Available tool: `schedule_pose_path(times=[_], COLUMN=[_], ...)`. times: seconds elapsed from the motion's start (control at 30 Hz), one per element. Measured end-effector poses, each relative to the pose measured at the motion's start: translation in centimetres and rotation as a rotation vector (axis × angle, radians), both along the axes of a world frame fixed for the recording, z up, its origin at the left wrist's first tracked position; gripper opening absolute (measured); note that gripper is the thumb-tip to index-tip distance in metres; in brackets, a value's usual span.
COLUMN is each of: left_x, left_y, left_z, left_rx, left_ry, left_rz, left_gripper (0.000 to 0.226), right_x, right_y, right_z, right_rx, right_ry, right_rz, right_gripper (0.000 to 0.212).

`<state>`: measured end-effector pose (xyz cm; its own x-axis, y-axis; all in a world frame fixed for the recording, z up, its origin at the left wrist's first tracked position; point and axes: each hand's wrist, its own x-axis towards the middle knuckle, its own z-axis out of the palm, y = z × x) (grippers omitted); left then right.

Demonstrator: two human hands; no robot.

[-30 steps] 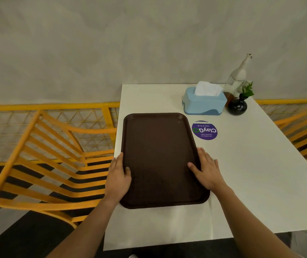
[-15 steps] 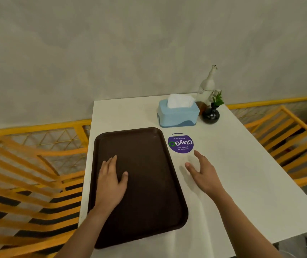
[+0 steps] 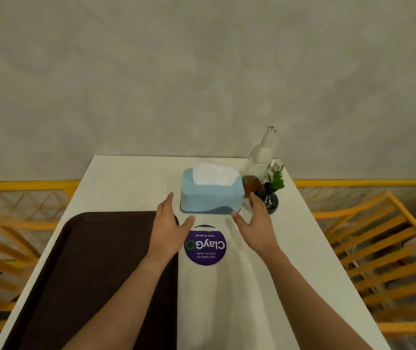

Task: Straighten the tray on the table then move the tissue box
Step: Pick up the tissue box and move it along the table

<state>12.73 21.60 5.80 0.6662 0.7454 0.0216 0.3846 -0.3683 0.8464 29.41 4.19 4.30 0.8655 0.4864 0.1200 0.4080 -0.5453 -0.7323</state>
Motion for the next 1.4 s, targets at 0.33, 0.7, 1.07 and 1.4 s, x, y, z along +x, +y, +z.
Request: schedule_pose_path(times=[0.33,0.7,1.07,1.4], left_x=[6.5,8.5,6.3,0.2], left_y=[2.9,4.2,6.0,13.9], left_z=[-0.5,-1.5,0.0,1.9], left_rx=[0.092,0.047,0.060,0.122], left_ry=[0.129,0.067,-0.044,-0.119], left_rz=[-0.069,-0.079,-0.046,-0.024], left_gripper=[0.104,0.087,0.081,0.078], right_x=[5.1,5.5,4.6,-1.0], right_y=[2.7,3.5,5.8,13.5], right_z=[-3.1,-4.0,-2.6,0.0], right_rx=[0.114,0.159,0.169,0.204], right_ry=[0.193,0.196,0.117,0.134], right_rz=[0.067,0.153,0.195,0.182], right_gripper=[0.097,0.074,0.072,0.078])
